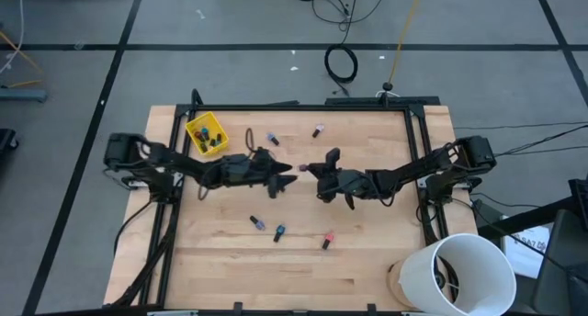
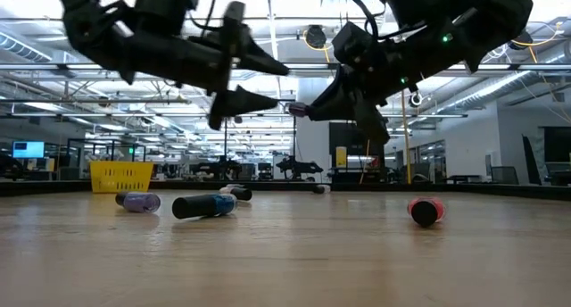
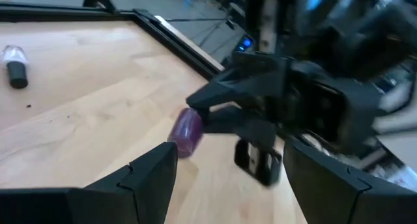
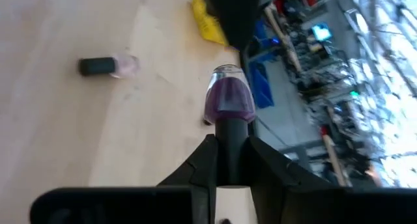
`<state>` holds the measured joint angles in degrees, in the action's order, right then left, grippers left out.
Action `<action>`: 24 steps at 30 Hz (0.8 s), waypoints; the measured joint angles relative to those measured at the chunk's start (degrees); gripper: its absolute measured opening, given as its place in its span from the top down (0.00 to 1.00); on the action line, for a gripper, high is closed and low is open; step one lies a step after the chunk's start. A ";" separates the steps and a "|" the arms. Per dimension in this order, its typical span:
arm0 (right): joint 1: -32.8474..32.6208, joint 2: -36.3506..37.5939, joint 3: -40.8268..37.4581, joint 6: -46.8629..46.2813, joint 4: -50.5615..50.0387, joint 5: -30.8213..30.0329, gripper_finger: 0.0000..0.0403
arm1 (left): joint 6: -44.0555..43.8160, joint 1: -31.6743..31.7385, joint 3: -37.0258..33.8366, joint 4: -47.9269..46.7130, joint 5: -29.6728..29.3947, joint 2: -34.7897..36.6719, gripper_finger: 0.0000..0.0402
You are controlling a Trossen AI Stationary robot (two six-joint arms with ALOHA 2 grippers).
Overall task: Pick & Place Nail Polish
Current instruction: Put the dark purple nail polish into the yellow bin
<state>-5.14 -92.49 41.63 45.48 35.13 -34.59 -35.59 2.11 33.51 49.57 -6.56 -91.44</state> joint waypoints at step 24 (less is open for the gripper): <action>-3.77 2.01 0.08 2.76 3.10 -3.41 0.88 | -1.01 0.10 6.57 -1.76 -3.97 -6.08 0.33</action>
<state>-8.91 -90.48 41.71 48.24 38.23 -38.01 -36.60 2.21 40.07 47.81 -10.52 -97.51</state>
